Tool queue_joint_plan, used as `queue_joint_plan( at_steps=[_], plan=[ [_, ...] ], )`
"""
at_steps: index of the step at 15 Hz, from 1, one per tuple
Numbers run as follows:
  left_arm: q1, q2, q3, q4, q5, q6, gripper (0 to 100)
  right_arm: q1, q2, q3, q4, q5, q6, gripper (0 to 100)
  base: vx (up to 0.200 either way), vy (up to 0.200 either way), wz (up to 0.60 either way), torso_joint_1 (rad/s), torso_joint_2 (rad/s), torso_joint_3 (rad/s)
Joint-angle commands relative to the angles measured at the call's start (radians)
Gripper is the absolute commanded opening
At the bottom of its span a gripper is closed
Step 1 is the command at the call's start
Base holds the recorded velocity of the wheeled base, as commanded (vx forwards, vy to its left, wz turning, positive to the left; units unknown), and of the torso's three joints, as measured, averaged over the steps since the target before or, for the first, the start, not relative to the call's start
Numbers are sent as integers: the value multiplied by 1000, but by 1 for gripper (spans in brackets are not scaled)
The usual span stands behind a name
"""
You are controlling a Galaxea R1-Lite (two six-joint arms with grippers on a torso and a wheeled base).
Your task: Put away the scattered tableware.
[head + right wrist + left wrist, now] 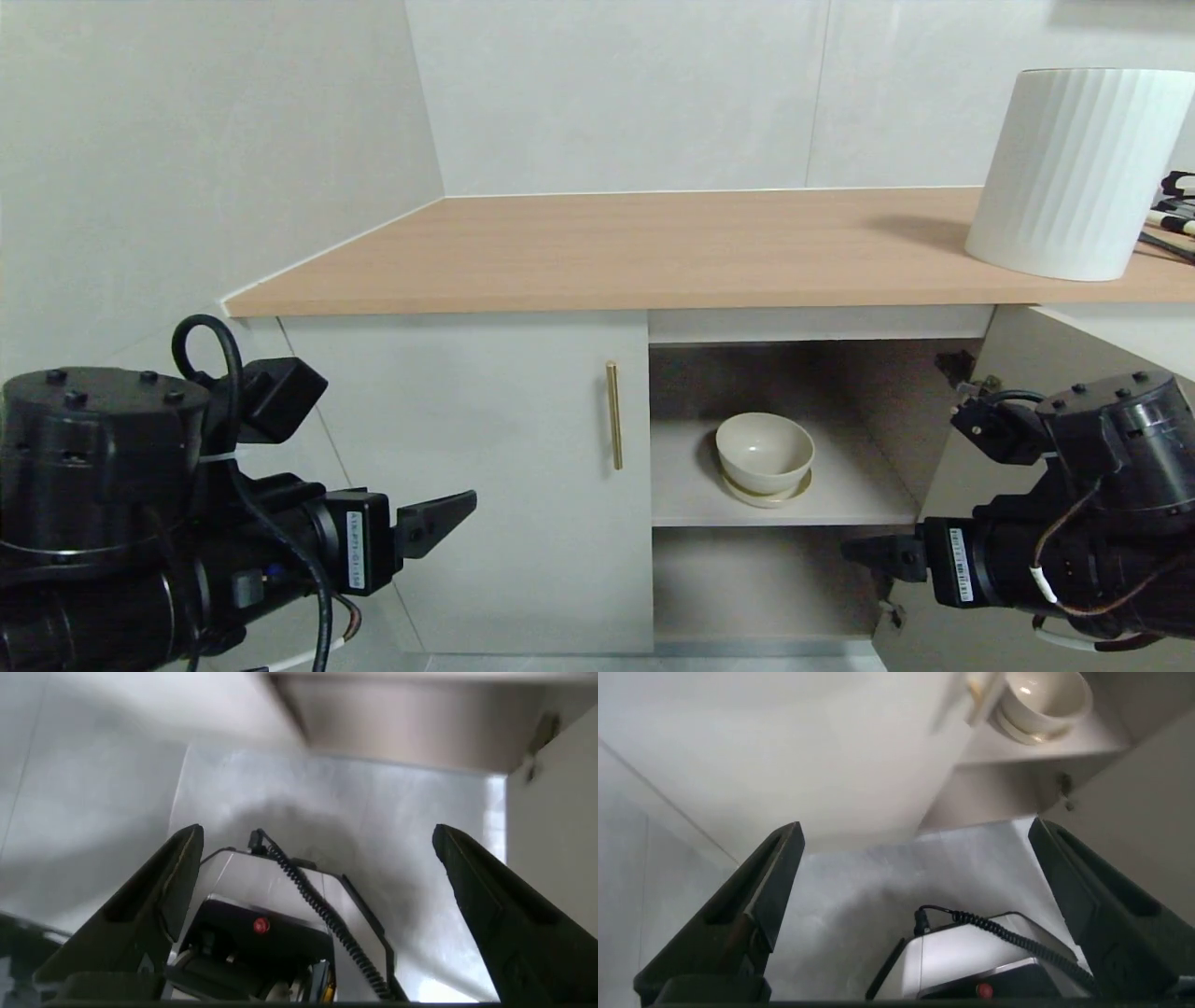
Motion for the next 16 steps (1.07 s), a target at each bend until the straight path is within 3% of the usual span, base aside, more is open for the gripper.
queue_joint_plan(
  at_steps=[1, 14, 16],
  plan=[
    [0, 6, 0, -1, 0, 0, 100, 0, 3, 0, 0, 2, -1, 100, -200, 0, 0, -2, 2, 7],
    [0, 6, 3, 1, 0, 0, 100, 2, -5, 16, 1, 0, -8, 100, -200, 0, 0, 1, 0, 3],
    [-2, 6, 3, 1, 0, 0, 100, 2, -14, 17, 1, -2, -8, 100, 0, 0, 0, 0, 0, 0]
  ],
)
